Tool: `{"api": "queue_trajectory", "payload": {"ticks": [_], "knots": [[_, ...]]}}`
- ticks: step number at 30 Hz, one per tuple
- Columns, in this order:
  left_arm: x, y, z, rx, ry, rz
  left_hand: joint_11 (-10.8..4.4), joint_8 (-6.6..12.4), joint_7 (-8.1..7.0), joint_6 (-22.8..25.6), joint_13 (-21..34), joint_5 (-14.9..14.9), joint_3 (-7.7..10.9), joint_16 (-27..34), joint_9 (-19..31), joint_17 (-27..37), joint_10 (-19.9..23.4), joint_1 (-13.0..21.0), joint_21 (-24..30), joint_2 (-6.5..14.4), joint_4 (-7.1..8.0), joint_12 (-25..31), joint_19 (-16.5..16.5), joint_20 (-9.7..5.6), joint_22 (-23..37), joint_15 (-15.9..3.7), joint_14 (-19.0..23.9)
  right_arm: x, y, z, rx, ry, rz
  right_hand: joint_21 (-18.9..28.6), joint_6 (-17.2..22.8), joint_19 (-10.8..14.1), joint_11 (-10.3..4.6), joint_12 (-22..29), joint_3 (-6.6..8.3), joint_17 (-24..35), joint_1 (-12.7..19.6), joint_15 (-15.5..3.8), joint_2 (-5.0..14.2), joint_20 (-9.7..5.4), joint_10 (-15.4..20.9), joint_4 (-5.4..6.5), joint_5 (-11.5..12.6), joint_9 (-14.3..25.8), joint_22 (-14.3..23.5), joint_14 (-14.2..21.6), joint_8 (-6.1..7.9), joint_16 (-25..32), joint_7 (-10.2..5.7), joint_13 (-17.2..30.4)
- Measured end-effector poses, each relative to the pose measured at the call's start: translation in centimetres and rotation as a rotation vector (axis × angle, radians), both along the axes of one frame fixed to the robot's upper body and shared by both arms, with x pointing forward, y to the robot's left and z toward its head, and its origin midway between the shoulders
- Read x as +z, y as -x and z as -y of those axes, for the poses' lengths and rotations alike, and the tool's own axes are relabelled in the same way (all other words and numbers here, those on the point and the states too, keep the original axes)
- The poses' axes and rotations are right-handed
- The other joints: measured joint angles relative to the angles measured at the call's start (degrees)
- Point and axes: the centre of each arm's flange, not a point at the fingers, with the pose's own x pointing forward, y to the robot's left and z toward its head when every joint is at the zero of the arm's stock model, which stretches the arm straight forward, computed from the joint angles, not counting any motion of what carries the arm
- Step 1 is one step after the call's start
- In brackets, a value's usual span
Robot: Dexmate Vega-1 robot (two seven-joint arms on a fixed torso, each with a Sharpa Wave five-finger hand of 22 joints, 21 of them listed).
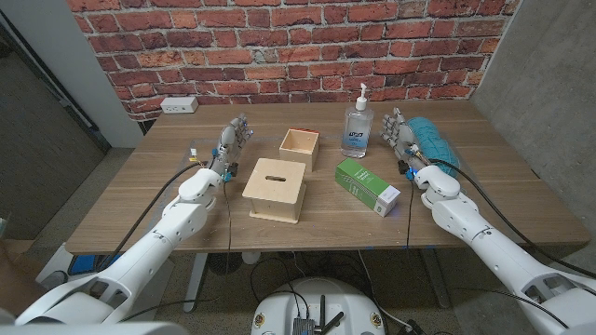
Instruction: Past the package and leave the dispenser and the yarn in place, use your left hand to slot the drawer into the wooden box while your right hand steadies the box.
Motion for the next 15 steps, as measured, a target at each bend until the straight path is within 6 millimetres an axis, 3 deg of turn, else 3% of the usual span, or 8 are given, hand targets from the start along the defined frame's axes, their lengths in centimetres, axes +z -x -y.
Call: {"api": "queue_trajectory", "payload": {"ticks": [15], "knots": [[1.1,1.2,-0.4,0.023,-0.009,0.024,0.0,0.0,0.0,0.0,0.0,0.0,0.47,0.0,0.0,0.0,0.0,0.0,0.0,0.0,-0.47,0.0,0.0,0.0,0.0,0.0,0.0,0.5,0.0,0.3,-0.012,0.026,0.012,0.0,0.0,0.0,-0.31,0.2,0.0,-0.4,0.4,0.0,0.37,0.0,0.3,0.0,0.0,-0.2,0.0,0.0,0.16,0.4,0.0,0.0]]}}
